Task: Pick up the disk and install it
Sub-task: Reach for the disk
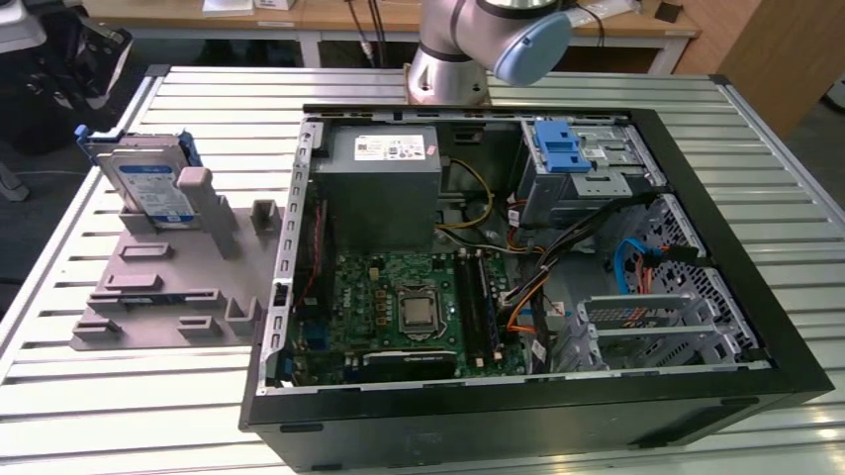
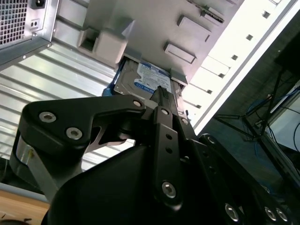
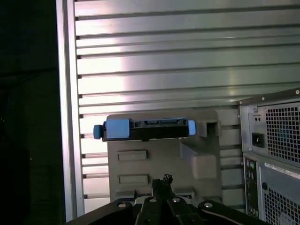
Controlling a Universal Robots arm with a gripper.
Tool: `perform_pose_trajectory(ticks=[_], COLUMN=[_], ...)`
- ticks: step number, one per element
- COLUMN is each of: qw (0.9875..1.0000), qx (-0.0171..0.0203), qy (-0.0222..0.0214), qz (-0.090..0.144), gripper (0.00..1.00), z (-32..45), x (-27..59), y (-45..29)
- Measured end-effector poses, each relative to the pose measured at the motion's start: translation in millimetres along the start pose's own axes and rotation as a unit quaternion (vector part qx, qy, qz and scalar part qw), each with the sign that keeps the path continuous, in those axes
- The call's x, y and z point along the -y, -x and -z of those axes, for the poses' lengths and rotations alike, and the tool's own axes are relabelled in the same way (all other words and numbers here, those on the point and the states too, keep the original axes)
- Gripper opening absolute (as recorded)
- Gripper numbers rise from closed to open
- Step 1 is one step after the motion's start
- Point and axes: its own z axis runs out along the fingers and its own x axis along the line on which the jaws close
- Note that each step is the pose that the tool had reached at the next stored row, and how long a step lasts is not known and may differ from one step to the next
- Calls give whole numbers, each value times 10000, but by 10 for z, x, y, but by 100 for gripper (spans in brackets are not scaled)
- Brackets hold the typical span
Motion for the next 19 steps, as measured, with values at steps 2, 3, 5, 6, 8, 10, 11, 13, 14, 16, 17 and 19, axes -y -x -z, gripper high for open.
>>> perform_pose_trajectory(ticks=[2,3,5,6,8,10,11,13,14,16,17,19], qw=[10000,10000,10000,10000,10000,10000,10000,10000,10000,10000,10000,10000], qx=[-18,-27,-40,-47,-57,-65,-65,-67,-67,-66,-67,-67], qy=[-2,-3,-3,-4,-5,-5,-5,-6,-6,-5,-5,-4], qz=[0,-1,-2,-3,-2,-3,-4,-3,-3,-3,-3,-3], gripper=[11,11,11,11,11,11,11,11,11,11,11,11], z=[-14,-23,-43,-52,-68,-82,-89,-98,-103,-109,-109,-109], x=[-34,-54,-102,-130,-182,-232,-253,-287,-302,-320,-320,-320], y=[-27,-38,-58,-68,-97,-130,-149,-200,-228,-261,-261,-261])
